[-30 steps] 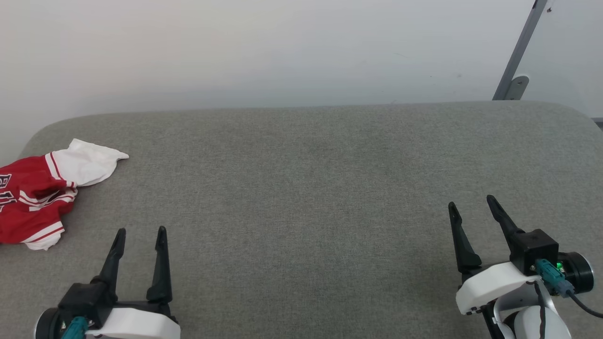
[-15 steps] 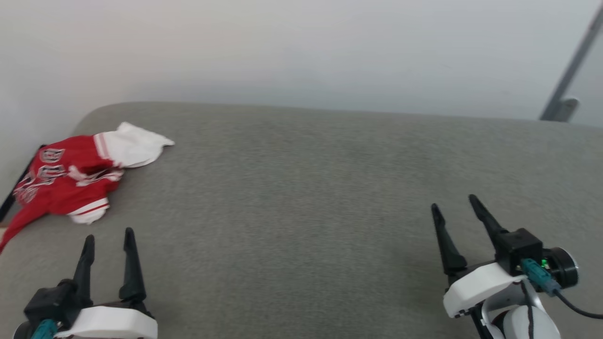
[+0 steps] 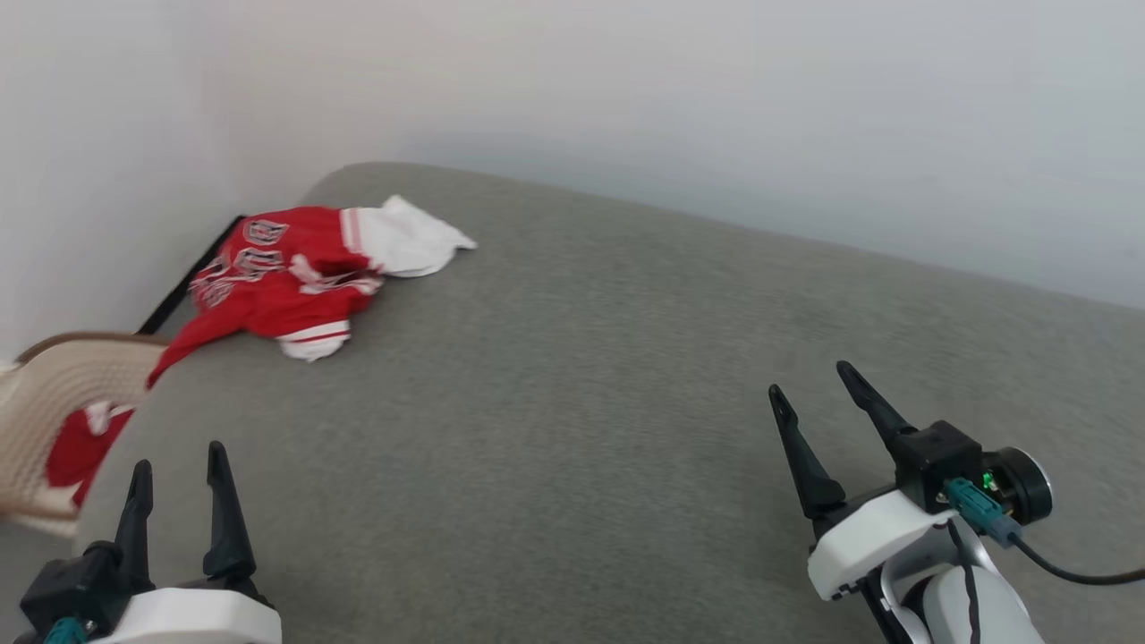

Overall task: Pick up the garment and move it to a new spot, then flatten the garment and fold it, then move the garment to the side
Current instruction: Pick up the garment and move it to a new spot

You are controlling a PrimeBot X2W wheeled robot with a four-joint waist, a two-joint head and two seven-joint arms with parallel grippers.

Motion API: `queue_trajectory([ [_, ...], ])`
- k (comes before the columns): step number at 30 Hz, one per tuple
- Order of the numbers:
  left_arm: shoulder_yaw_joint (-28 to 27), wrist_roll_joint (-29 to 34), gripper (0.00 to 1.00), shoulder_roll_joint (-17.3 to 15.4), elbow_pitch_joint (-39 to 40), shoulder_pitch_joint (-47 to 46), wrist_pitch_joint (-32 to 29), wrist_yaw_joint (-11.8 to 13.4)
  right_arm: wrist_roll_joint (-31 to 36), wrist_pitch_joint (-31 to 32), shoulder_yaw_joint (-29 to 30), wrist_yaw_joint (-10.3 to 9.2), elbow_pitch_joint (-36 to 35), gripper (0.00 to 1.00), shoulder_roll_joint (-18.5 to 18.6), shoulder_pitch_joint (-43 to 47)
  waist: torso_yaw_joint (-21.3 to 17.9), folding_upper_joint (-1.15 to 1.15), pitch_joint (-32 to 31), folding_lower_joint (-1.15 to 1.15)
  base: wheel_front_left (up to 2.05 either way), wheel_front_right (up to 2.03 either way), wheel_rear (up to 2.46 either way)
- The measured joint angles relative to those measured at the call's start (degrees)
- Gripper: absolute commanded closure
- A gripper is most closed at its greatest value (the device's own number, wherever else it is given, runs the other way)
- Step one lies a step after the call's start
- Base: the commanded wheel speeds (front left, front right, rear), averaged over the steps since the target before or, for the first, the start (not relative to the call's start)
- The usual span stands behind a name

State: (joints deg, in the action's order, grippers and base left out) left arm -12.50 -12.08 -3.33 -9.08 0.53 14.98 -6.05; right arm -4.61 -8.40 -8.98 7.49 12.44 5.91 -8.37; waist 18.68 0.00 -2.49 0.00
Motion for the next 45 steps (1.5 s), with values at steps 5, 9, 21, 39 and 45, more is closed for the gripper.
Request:
queue_trajectory([
  [5,-0.5,-0.2,0.0,0.0,-0.1,0.4,0.0,0.2,-0.4,0.0,-0.8,0.0,0.7,0.0,-0.1,-0.5,3.6,0.0,-0.3,0.0,0.0,0.0,0.0],
  [9,-0.5,-0.3,0.0,0.1,-0.1,0.6,0.0,0.4,-0.5,-0.1,-1.4,0.0,1.0,0.0,-0.1,-1.1,6.1,0.0,-0.4,0.0,0.0,0.0,0.0],
  [21,-0.5,-1.0,0.0,0.2,0.2,1.2,0.0,0.9,-0.6,-0.3,-2.1,0.0,1.8,0.0,-0.3,-2.1,10.1,0.0,0.3,0.0,0.0,0.0,0.0],
  [39,2.1,-2.2,0.0,-1.8,-5.2,-11.0,0.0,0.0,0.0,0.6,0.5,0.0,-0.7,0.0,1.0,-3.1,8.9,0.0,4.4,0.0,0.0,0.0,0.0],
  [45,2.9,-2.6,0.0,-4.4,-11.6,-20.1,0.0,-0.6,0.6,1.9,0.4,0.0,-3.2,0.0,2.1,-5.1,7.0,0.0,7.9,0.0,0.0,0.0,0.0],
])
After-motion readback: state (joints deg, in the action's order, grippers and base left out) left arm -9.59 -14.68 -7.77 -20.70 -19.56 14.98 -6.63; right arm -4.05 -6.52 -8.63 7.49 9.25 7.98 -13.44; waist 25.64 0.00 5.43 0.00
